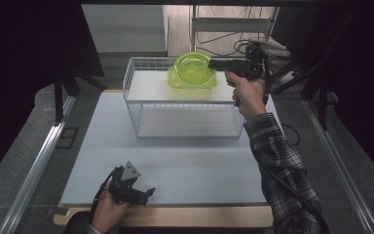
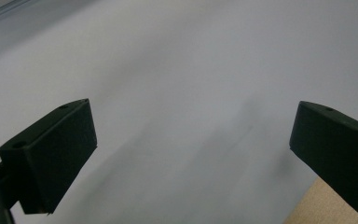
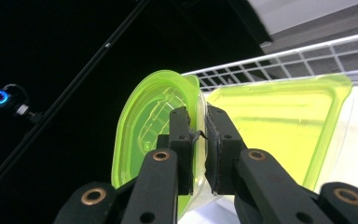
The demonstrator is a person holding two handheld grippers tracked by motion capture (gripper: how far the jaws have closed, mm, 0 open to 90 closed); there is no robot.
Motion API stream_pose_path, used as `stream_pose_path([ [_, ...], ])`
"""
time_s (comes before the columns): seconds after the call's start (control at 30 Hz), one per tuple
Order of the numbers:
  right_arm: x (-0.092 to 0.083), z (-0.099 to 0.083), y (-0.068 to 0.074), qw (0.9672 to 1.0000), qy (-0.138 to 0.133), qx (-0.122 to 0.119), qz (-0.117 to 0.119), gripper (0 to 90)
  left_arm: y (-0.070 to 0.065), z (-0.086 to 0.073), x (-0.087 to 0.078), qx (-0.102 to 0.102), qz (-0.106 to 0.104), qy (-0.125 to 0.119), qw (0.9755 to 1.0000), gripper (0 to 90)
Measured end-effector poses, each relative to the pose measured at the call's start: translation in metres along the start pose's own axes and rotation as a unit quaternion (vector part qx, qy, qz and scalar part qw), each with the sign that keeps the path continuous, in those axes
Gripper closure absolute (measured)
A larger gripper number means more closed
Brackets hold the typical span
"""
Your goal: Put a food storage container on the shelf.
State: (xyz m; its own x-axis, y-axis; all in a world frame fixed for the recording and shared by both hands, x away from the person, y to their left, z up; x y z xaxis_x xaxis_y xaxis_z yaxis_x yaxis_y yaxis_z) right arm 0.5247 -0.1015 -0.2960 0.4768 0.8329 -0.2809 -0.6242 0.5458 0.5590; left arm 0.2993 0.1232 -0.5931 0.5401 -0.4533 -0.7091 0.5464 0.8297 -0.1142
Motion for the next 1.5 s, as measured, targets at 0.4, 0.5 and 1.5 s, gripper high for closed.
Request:
stream_pose_path([
  [0.4,0.021,0.009,-0.013,0.9992,-0.006,0.006,-0.04,81.5,0.0,0.0,0.0,0.001,-0.001,0.001,1.0,0.4],
  [0.5,0.023,0.01,-0.017,0.9988,-0.012,0.011,-0.047,81.3,0.0,-0.001,-0.001,0.0,-0.002,0.002,1.0,0.4],
  [1.5,0.02,0.015,-0.025,0.992,-0.015,-0.038,-0.12,55.7,0.0,-0.001,0.0,0.002,-0.001,0.004,1.0,0.5],
])
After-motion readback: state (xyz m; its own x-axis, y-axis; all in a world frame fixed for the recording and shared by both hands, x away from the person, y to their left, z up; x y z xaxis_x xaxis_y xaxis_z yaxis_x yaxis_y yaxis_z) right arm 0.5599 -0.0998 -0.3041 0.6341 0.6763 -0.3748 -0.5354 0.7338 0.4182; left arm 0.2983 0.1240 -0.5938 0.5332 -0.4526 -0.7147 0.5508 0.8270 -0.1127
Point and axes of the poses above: each handheld gripper's, and its own axes: x roughly forward along the jaws, z roughly out of its top, y roughly to its left, the point moved 9 cm from there along x, roughly forward along the jaws, and after that the axes turned 8 degrees about -x, right-handed, at the moved point
